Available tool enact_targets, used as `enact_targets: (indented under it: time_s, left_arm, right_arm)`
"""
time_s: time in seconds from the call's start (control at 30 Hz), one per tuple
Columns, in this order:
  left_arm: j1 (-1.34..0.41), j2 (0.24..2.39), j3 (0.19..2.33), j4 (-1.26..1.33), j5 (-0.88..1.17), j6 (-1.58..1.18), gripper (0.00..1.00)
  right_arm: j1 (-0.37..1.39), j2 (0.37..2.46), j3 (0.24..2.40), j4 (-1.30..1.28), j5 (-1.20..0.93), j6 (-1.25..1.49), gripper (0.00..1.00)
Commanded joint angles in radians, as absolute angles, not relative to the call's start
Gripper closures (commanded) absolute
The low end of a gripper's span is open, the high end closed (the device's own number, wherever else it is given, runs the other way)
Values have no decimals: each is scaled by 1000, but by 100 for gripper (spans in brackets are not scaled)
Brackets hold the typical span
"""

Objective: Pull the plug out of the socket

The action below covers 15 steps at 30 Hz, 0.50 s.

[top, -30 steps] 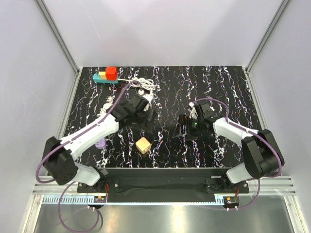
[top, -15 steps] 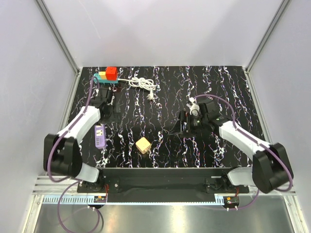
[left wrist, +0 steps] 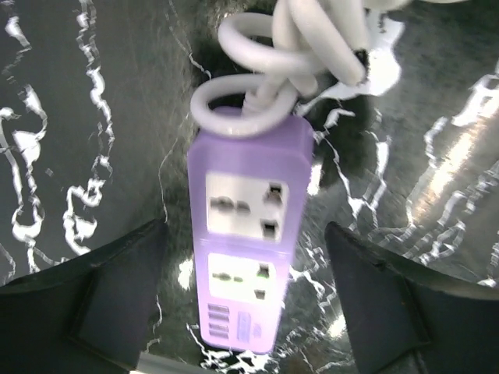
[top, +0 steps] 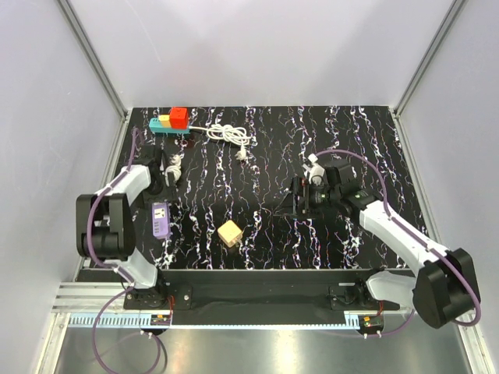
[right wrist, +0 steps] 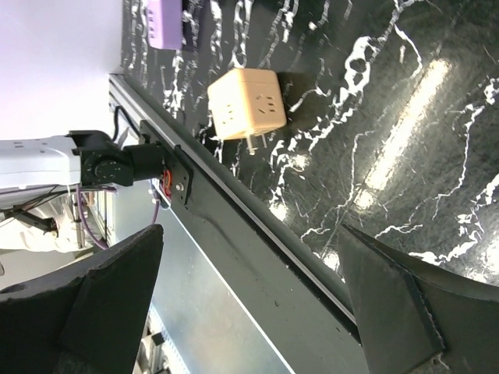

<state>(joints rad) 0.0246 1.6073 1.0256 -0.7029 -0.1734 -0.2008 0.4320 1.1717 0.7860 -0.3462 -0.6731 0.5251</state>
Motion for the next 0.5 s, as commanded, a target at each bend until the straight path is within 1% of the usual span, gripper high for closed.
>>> enact_targets:
  time_s: [0.0, 0.03, 0.13, 0.17, 0.27, 0.33, 0.4, 0.43, 0.47]
  left_arm:
    - [54, 1666, 1028, -660, -135, -137, 16]
    - [70, 1690, 1028, -658, -137, -132, 21]
    - [86, 1701, 1023, -658, -164, -120, 28]
    - [86, 1697, 1020, -658, -187, -121, 35]
    - [86, 1681, 1020, -654, -202, -110, 43]
    - [86, 1672, 1022, -650, -193, -109, 43]
    - [86, 1663, 1023, -649, -175, -115, 41]
    - [87, 1657, 1025, -650, -173, -121, 36]
    - [87, 1646, 1026, -655, -178, -132, 25]
  right_arm:
    - [440, 1201, 813, -308, -663, 529, 0]
    - [442, 1212, 821, -295, -654, 537, 0]
    - [442, 1285, 847, -220, -640, 567, 0]
    - [442, 1337, 859, -184, -641, 584, 1]
    - [456, 1452, 925, -138, -626, 600, 3]
    - [462, 1509, 989, -132, -608, 598, 5]
    - [462, 1587, 1037, -130, -586, 598, 6]
    - [462, 1613, 1087, -130, -577, 595, 6]
    - [462, 1664, 1113, -129, -554, 595, 6]
